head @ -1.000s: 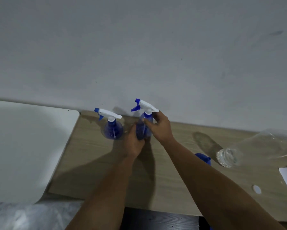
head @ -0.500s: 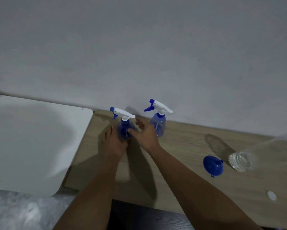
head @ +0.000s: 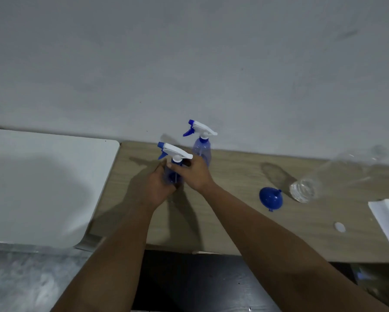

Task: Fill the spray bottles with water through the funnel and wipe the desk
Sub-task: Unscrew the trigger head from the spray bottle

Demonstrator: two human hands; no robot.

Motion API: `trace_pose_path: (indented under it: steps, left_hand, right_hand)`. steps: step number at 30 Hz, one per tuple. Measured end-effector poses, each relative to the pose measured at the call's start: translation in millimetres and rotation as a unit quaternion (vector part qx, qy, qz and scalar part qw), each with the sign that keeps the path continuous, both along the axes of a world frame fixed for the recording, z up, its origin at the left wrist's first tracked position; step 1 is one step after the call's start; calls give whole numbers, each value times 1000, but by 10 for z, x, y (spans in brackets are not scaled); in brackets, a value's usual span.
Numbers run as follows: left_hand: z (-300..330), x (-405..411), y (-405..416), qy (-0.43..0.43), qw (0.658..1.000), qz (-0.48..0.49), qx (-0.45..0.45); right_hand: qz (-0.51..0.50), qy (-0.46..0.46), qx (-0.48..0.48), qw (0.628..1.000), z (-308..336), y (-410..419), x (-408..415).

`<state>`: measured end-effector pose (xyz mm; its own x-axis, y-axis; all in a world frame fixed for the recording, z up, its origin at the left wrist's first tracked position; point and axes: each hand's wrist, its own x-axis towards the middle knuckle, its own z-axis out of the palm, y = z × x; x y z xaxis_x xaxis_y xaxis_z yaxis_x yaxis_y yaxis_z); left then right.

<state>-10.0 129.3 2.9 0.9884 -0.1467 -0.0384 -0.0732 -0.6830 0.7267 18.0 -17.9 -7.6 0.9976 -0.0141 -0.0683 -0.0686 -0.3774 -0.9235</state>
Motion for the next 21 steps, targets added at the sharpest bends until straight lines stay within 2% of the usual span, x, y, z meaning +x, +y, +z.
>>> trace_pose_path:
  steps: [5, 14, 17, 21]
  left_hand:
    - [2, -465, -610, 64, 994, -70, -52]
    - [-384, -1160, -2287, 105, 983, -147, -14]
    - [-447, -1377, -2681, 95, 982, -163, 26]
    - [-510, -1477, -2947, 69, 977, -155, 132]
  right_hand:
    - [-72, 9, 10, 997, 5, -650, -708]
    - [-210, 23, 3, 977, -182, -2127, -1801]
    - [-229, 36, 19, 973, -278, -2493, -2037]
    - [-215, 35, 39, 975, -398, -2795, -2185]
